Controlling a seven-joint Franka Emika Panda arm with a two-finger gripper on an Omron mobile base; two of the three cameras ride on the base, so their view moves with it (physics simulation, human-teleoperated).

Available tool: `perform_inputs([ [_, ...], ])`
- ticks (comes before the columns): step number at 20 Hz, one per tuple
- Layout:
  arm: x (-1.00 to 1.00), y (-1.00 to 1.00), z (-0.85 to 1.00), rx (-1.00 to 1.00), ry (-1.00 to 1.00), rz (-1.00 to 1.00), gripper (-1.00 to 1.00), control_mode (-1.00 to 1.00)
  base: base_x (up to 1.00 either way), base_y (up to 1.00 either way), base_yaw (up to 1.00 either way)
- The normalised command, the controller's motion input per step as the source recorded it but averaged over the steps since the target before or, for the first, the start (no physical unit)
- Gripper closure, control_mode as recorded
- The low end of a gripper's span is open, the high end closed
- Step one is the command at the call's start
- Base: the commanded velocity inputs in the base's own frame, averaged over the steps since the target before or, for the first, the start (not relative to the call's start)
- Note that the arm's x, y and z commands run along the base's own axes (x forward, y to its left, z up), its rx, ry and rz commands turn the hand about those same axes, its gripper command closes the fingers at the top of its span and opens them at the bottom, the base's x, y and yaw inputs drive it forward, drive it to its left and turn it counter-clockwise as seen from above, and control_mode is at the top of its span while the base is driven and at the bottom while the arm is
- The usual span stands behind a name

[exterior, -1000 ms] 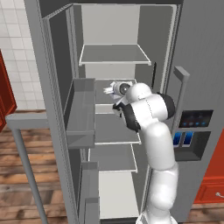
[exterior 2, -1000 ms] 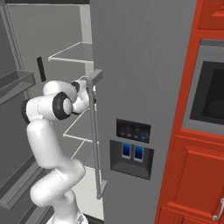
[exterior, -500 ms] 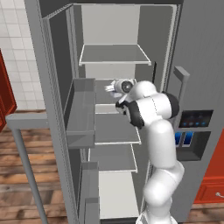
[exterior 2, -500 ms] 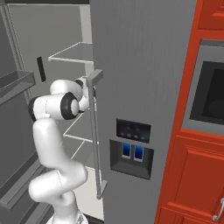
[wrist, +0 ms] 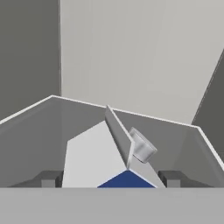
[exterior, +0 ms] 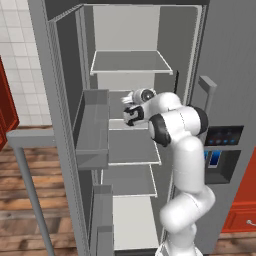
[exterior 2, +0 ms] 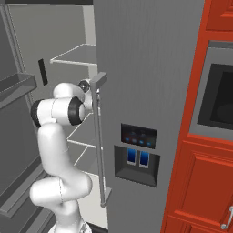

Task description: Take a sugar cube from the saucer and place it inside the coffee. Then, grab milk from the fridge and place it next to the coffee on the counter to sweeten the coffee.

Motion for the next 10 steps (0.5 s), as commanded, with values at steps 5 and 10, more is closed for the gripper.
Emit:
perform_inputs([
  [5, 0.0, 0.0, -0.05, 0.0, 0.0, 0.0, 1.0, -1.0, 0.0, 0.0, 0.0],
  [10, -0.11, 0.03, -0.02, 0.0, 0.0, 0.0, 1.0, -1.0, 0.0, 0.0, 0.0],
])
